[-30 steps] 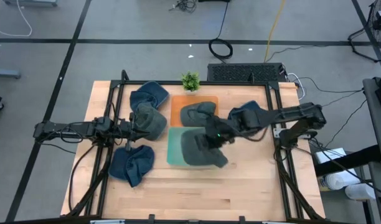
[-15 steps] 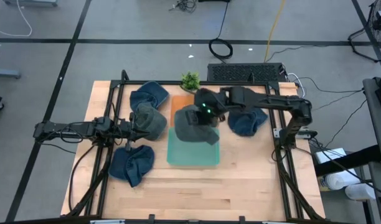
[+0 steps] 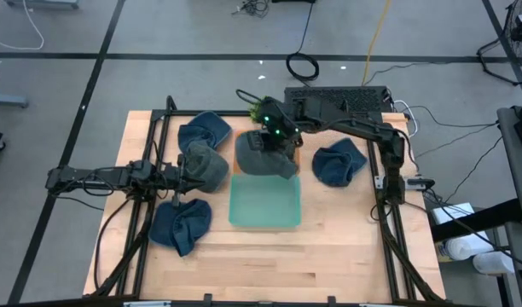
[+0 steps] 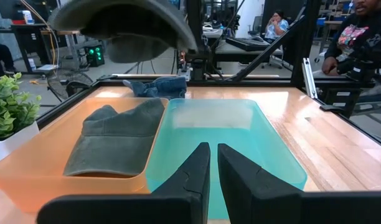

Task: Pick & Place hat
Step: Put the right gray cap into the orange bin

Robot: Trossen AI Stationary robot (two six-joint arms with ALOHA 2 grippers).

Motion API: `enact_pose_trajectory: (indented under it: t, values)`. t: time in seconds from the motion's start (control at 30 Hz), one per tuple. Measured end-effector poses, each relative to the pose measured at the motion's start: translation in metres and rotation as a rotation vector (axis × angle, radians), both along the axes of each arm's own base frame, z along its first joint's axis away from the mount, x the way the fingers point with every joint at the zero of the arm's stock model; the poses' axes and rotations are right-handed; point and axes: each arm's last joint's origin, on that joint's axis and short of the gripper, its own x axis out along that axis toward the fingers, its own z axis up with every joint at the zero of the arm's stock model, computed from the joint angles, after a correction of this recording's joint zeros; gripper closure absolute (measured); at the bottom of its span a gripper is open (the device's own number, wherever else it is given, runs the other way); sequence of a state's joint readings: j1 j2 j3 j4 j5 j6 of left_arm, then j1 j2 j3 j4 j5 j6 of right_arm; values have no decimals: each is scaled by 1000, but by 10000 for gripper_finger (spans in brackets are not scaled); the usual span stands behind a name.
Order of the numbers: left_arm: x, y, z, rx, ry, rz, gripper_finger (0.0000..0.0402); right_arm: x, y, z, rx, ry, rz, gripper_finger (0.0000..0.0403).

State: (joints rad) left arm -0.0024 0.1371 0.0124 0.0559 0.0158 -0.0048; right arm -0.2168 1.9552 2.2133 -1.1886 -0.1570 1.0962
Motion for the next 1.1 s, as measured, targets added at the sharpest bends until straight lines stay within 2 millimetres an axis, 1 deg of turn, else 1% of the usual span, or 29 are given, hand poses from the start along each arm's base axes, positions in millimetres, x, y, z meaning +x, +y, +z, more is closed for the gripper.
enact_pose_trajectory:
  t: [0.23,0.37,0.53,0.67,0.73,0.83,1.1]
  values:
    - [0,0,0,0,0,0,364,-3,-30,-5,-13,30,-54,403]
    - [0,0,0,0,0,0,364,-6,-40,-6,-44,37,-89,403]
    - [0,0,0,0,0,0,364,-6,-43,-14,-50,66,-95,403]
    - [0,0,0,0,1,0,364,-4,-44,-29,-39,100,-93,403]
    - [0,0,0,0,0,0,364,-4,-44,-33,-38,111,-91,403]
    - [0,0,0,0,0,0,364,0,-46,-38,-55,82,-77,403]
    - [0,0,0,0,1,0,364,9,-49,-66,-72,53,-71,403]
